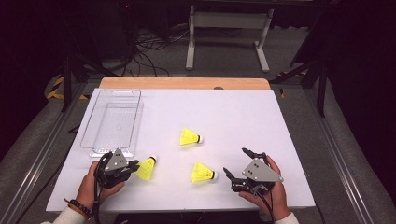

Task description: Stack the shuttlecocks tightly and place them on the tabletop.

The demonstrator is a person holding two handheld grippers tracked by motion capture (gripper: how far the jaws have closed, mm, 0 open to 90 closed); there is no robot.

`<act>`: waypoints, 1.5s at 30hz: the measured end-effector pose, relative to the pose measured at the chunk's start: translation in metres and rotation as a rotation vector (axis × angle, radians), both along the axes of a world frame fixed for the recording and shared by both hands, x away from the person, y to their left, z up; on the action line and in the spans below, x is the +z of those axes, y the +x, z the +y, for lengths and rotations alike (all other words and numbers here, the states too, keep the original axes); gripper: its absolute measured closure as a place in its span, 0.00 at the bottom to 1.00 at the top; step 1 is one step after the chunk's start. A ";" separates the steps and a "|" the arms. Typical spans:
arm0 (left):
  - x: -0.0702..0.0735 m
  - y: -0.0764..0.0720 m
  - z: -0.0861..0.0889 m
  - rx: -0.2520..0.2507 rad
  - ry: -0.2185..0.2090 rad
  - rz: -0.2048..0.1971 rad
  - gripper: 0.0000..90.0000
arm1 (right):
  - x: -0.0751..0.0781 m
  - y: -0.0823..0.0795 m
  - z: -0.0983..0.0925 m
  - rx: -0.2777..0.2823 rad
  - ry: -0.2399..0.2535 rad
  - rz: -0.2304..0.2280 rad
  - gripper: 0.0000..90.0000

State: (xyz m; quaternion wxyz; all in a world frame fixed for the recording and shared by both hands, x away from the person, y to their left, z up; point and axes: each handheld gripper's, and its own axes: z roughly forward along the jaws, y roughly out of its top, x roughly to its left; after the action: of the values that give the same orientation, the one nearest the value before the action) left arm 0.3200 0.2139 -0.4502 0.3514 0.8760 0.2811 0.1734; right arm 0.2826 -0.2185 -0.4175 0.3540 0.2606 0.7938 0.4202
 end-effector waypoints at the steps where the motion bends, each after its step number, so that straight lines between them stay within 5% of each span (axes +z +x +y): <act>1: 0.000 -0.001 0.001 -0.004 -0.002 0.003 0.85 | 0.000 0.000 0.000 -0.001 0.000 0.000 0.18; 9: -0.006 -0.004 0.006 -0.016 -0.001 0.051 0.83 | 0.001 0.000 -0.001 0.001 0.000 -0.003 0.18; 14: -0.009 -0.004 0.005 -0.042 0.018 0.080 0.93 | 0.001 0.000 -0.001 -0.003 0.000 -0.010 0.18; 28: 0.002 -0.014 -0.010 -0.101 -0.024 0.041 0.92 | 0.001 0.001 -0.001 0.000 -0.010 -0.005 0.18; 45: 0.013 0.004 -0.052 -0.192 -0.029 -0.006 0.89 | -0.001 0.002 -0.001 -0.004 -0.010 0.006 0.18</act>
State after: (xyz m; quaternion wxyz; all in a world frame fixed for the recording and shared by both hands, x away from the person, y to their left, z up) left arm 0.3243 0.1620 -0.4374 0.3798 0.8933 0.1971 0.1373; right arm 0.2849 -0.2196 -0.4184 0.3537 0.2616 0.7965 0.4147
